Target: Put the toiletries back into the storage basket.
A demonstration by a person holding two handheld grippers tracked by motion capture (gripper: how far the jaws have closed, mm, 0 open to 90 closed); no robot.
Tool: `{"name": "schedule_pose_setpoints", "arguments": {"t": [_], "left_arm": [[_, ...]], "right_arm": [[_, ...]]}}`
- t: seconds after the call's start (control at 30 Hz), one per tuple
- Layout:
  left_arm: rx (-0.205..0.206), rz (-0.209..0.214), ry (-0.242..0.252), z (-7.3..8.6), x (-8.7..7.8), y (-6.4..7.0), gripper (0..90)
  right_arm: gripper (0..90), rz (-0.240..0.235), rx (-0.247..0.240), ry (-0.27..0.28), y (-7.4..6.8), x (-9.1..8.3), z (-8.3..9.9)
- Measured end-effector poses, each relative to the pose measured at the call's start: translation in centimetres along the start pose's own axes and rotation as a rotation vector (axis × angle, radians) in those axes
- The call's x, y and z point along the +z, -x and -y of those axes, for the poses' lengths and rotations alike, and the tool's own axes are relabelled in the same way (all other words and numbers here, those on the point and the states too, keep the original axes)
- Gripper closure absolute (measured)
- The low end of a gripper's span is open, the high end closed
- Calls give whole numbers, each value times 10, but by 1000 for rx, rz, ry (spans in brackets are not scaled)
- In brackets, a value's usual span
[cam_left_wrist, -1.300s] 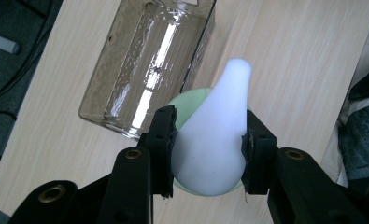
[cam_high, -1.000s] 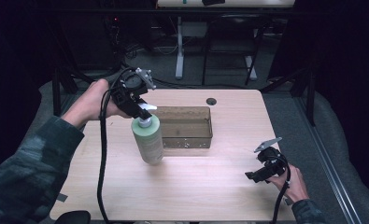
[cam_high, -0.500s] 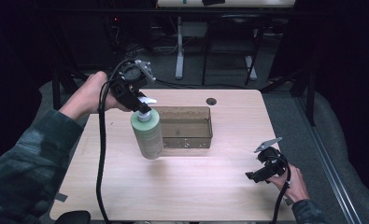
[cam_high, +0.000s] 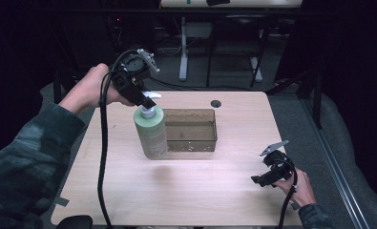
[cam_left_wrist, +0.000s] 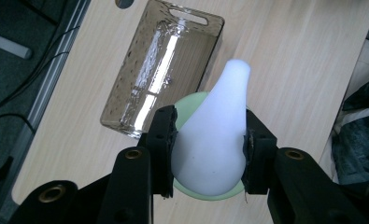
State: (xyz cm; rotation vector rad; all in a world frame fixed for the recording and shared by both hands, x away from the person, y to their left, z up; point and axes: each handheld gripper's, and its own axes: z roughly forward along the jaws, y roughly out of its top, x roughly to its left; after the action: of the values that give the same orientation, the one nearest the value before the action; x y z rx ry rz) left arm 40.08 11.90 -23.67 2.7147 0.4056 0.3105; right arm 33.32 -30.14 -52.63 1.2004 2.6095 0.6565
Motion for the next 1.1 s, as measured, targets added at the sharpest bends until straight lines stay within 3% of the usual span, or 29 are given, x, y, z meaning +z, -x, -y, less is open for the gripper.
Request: {"name": "schedule_pose_setpoints", "arguments": {"t": [0.93, 1.1], "left_arm": [[-19, -47, 0, -25, -15, -16, 628], [-13, -76, -1, -29, -18, -18, 629]], "right_arm": [[42, 2, 0, 7, 0, -1, 0], [42, 2, 1, 8, 0, -1, 0]]}}
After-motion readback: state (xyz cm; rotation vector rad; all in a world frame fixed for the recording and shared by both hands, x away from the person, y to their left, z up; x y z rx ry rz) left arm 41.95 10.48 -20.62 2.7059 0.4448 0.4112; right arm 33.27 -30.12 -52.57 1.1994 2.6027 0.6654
